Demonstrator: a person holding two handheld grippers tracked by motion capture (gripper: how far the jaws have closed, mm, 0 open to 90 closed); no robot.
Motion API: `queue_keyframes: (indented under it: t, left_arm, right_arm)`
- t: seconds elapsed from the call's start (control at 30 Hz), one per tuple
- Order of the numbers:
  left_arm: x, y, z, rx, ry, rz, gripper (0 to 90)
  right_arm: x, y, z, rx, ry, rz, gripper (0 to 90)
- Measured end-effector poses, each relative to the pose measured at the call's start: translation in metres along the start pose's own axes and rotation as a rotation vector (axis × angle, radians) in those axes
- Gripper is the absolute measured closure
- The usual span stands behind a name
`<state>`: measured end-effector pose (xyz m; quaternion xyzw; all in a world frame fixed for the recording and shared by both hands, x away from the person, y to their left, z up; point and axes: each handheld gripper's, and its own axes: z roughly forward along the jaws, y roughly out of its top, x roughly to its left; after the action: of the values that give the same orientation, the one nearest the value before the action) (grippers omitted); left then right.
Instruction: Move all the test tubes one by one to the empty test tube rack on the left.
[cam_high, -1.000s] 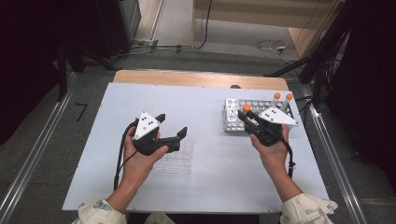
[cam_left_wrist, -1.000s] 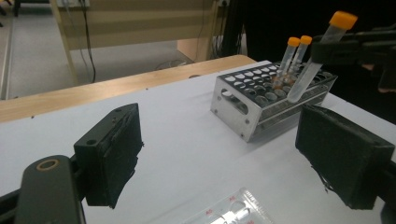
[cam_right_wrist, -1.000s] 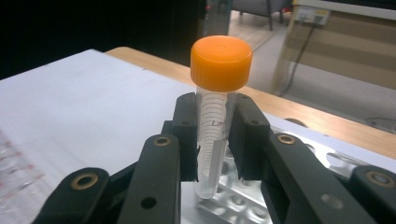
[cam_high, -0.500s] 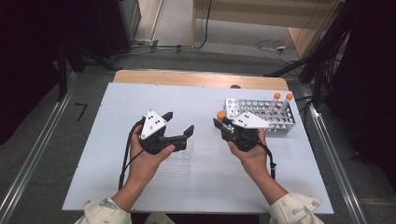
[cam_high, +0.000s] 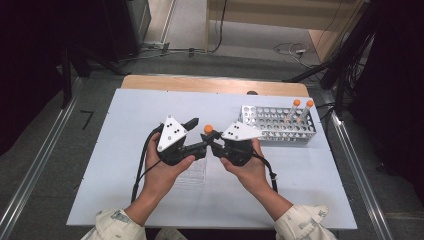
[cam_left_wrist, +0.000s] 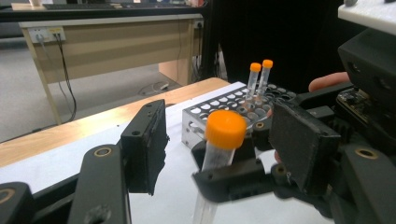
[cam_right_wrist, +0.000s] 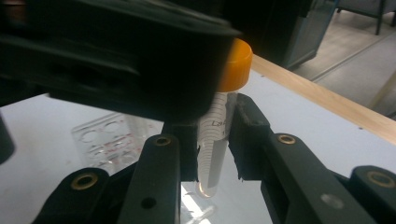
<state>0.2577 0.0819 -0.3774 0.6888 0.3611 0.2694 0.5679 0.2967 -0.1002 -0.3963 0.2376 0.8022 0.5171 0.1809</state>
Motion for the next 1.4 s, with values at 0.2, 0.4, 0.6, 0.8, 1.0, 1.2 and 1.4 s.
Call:
queue_keyframes:
  t: [0.2, 0.4, 0.6, 0.8, 1.0, 1.2, 1.4]
  left_arm:
    - [0.002, -0.002, -0.001, 0.010, -0.009, 0.028, 53.8]
    - [0.004, -0.005, -0.002, 0.030, -0.003, 0.040, 62.8]
    - [0.006, -0.007, -0.002, 0.029, 0.000, 0.038, 70.0]
    - [0.010, -0.001, -0.008, 0.006, 0.004, 0.044, 70.9]
    - [0.020, -0.003, -0.012, 0.000, 0.030, 0.013, 70.9]
    - [0.030, -0.005, -0.017, -0.006, 0.057, -0.008, 70.9]
    - [0.036, -0.006, -0.024, -0.029, 0.072, -0.035, 70.9]
  right_arm:
    - [0.006, 0.001, 0.005, 0.007, 0.034, -0.003, 71.6]
    - [0.009, 0.002, 0.007, 0.015, 0.052, 0.001, 71.7]
    - [0.009, 0.002, 0.008, 0.021, 0.058, 0.005, 71.7]
    - [0.005, 0.007, 0.006, 0.019, 0.064, 0.011, 57.2]
    - [0.001, 0.003, -0.001, -0.021, 0.049, 0.064, 32.5]
    - [-0.011, -0.002, -0.012, -0.054, 0.012, 0.106, 24.6]
    - [-0.023, -0.014, -0.018, -0.053, -0.030, 0.133, 22.0]
